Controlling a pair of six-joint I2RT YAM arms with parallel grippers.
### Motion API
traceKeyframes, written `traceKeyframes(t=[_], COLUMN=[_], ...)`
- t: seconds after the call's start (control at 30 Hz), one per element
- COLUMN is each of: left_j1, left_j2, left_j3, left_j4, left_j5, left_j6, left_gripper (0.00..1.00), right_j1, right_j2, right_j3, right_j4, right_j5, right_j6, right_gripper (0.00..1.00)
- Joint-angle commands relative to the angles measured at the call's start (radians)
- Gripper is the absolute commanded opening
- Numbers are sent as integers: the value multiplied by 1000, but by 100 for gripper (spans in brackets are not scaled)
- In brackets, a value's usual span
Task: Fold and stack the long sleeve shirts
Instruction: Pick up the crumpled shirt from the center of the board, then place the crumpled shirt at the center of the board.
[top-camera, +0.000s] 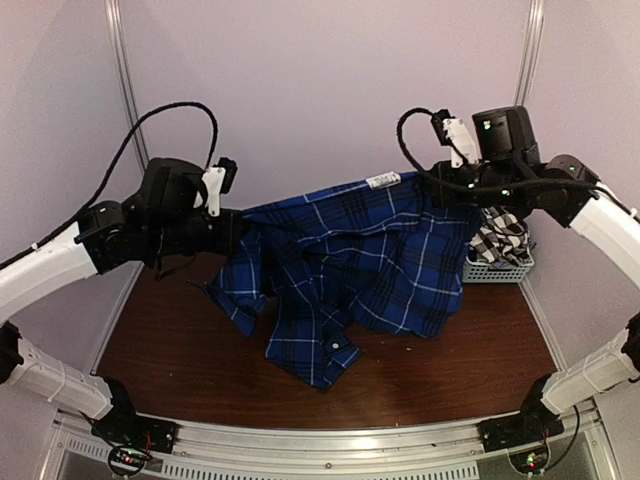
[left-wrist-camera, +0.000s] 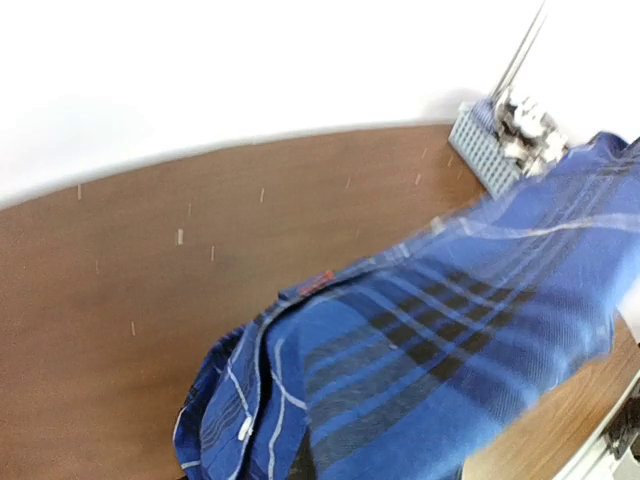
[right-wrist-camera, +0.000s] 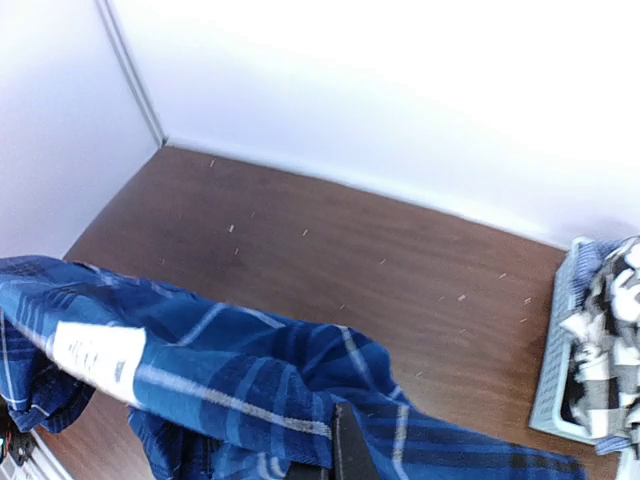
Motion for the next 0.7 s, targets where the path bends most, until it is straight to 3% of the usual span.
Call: traceKeyframes(t=[0.0,0.37,0.67], left_j1=[3,7,7], left_j2=[77,253,259], left_j3=[221,677,586], left_j4=[-41,-181,-252], left_j5=[-84,111,334], left_j6=[197,431,511], left_gripper=[0,0,5], right_j1=[-45,-102,-102], right_j2=[-60,-64,-144], right_j3=[123,287,207], right_j4=[-249,-329,-403], right_j5=[224,191,115], right_j6=[-99,-182,-145], right_gripper=[0,0,0])
